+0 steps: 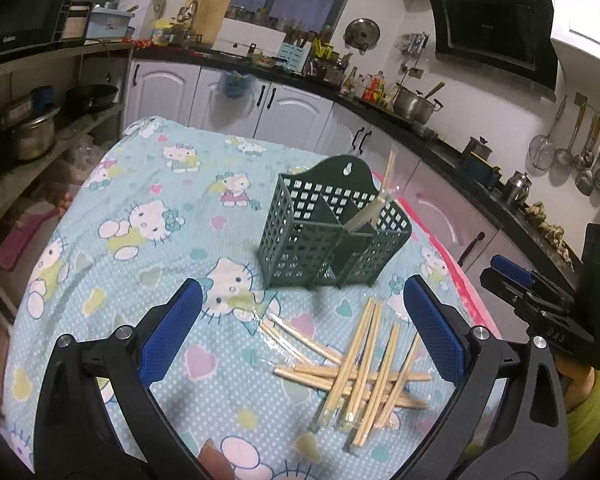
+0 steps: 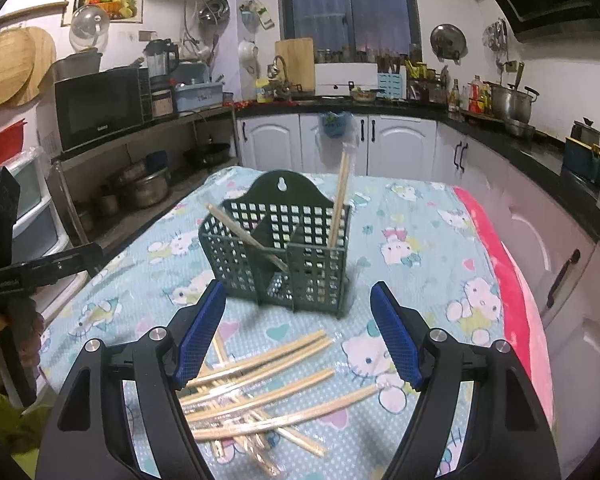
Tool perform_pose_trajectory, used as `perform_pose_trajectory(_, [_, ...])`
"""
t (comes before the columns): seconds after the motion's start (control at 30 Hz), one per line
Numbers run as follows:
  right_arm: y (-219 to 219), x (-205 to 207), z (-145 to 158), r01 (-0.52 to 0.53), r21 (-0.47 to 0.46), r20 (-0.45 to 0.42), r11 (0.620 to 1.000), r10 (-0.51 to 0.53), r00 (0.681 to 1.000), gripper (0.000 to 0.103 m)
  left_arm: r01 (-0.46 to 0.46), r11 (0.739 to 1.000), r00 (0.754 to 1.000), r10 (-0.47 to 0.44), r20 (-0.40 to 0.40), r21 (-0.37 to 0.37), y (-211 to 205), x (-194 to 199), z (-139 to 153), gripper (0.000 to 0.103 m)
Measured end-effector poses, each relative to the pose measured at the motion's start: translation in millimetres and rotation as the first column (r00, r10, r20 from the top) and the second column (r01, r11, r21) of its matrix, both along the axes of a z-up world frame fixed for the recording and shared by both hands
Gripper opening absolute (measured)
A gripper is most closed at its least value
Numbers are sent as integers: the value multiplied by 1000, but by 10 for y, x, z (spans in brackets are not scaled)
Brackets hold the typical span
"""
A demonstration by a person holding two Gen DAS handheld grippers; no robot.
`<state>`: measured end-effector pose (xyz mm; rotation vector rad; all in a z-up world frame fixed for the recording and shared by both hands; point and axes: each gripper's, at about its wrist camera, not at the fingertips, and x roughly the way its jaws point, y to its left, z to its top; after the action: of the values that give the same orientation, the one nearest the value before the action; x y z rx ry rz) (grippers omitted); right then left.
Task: Organize utensils
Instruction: 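Withdraw both open tools from the caddy back toward the chopstick pile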
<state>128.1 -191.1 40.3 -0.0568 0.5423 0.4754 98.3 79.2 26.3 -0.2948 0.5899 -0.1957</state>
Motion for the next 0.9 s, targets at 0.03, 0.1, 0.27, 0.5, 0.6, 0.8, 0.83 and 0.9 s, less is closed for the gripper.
perform_pose_trajectory(0.03, [-18,-15,-17,5,-1,-4,1000,-5,1000,72,0,1000,1000,0,-3,2,-12,-3,-9,92])
perform_pose_trajectory(0.1, [-44,-33,-46,11,-7,-9,1000,-11,1000,72,5,1000,1000,-5,-7,6,-26,-25,-31,92])
perform_pose_trajectory(0.27, [-86,-29,-119,26,-17,-31,1000,-26,999,72,10,1000,1000,-9,-26,12,-51,-60,-99,92])
perform_pose_trajectory(0.5, [-163,-20,-283,45,-42,-67,998,-48,997,72,25,999,998,-23,-66,38,-107,-84,-241,92])
perform_pose_trajectory(0.6, [-204,0,-353,57,-52,-83,997,-61,995,72,29,998,995,-24,-93,47,-108,-99,-341,92])
perform_pose_trajectory(0.8, [-296,53,-552,76,-82,-124,994,-86,988,72,34,997,989,-24,-149,65,-100,-141,-539,92])
perform_pose_trajectory(0.83, [-310,68,-593,80,-85,-135,993,-91,987,72,33,997,988,-22,-154,66,-94,-146,-559,92])
perform_pose_trajectory(0.9, [-327,93,-650,85,-92,-150,992,-98,984,72,32,998,985,-22,-170,57,-73,-148,-610,92])
